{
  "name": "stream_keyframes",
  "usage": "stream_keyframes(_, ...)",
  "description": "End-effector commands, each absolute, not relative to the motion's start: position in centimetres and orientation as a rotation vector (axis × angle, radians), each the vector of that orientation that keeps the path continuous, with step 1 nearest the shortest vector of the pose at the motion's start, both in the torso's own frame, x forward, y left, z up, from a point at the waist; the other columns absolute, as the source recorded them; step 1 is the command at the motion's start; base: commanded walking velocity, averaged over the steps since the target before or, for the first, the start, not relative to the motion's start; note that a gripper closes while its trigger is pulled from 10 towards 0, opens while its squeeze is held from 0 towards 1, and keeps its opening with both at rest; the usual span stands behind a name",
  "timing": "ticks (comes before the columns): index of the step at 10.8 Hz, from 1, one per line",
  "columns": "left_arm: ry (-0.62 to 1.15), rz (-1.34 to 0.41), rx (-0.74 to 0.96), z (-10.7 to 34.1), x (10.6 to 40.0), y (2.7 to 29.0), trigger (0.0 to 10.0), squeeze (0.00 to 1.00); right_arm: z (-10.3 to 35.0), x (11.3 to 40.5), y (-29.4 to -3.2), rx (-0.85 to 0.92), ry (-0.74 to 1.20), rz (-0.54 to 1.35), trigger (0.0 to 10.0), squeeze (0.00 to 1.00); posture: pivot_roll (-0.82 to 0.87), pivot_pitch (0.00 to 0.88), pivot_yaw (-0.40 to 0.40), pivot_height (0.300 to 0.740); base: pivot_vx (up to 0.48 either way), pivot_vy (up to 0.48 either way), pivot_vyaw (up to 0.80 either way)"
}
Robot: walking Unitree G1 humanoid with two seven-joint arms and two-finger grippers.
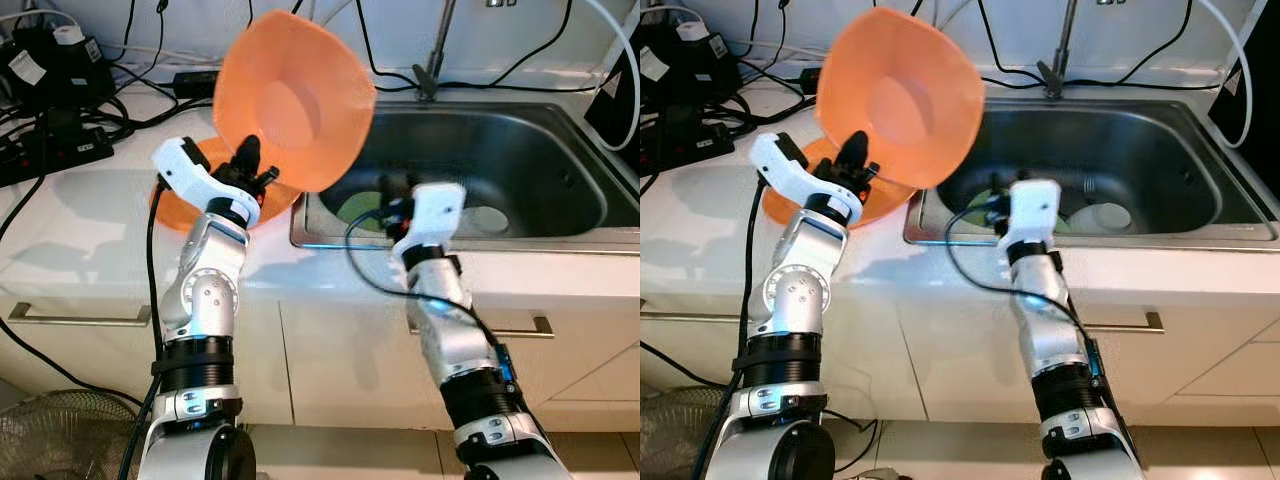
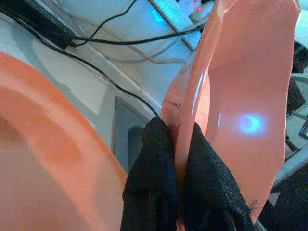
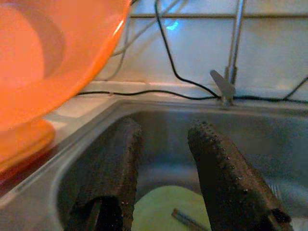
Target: Kitchen organization
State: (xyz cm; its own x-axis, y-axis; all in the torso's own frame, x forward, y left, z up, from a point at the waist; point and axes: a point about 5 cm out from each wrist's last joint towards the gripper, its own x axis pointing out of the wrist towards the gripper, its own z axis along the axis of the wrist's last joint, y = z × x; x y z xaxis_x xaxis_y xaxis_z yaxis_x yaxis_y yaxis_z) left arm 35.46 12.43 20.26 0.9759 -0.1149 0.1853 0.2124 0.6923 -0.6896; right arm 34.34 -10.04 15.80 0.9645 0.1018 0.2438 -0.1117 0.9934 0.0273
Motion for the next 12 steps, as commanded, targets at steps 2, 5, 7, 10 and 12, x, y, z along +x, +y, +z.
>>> stream_keyframes(2, -0.171, -0.221, -0.762, 20.9, 35.3, 11.8, 10.0, 0.0, 18.1, 34.9, -9.3, 0.26, -0.233, 0.13, 10.0, 0.0, 0.1, 0.0, 0.045, 0.74, 0.0, 0.0, 0.0)
stream_keyframes(5, -0.172, -0.233, -0.746, 21.1, 35.3, 11.4, 10.0, 0.0, 17.4, 35.0, -8.9, 0.445, -0.138, 0.168, 10.0, 0.0, 0.11, 0.0, 0.044, 0.74, 0.0, 0.0, 0.0)
stream_keyframes(7, -0.176, -0.243, -0.712, 21.2, 35.4, 11.3, 10.0, 0.0, 17.7, 34.8, -8.6, 0.504, -0.113, 0.201, 10.0, 0.0, 0.11, 0.0, 0.04, 0.74, 0.0, 0.0, 0.0)
stream_keyframes(10, -0.171, -0.247, -0.696, 21.1, 35.3, 11.0, 10.0, 0.0, 17.9, 34.7, -8.4, 0.531, -0.099, 0.233, 10.0, 0.0, 0.11, 0.0, 0.039, 0.74, 0.0, 0.0, 0.0)
stream_keyframes(12, -0.168, -0.261, -0.694, 21.1, 35.2, 10.8, 10.0, 0.0, 17.9, 34.7, -8.2, 0.544, -0.094, 0.241, 10.0, 0.0, 0.12, 0.0, 0.039, 0.74, 0.0, 0.0, 0.0)
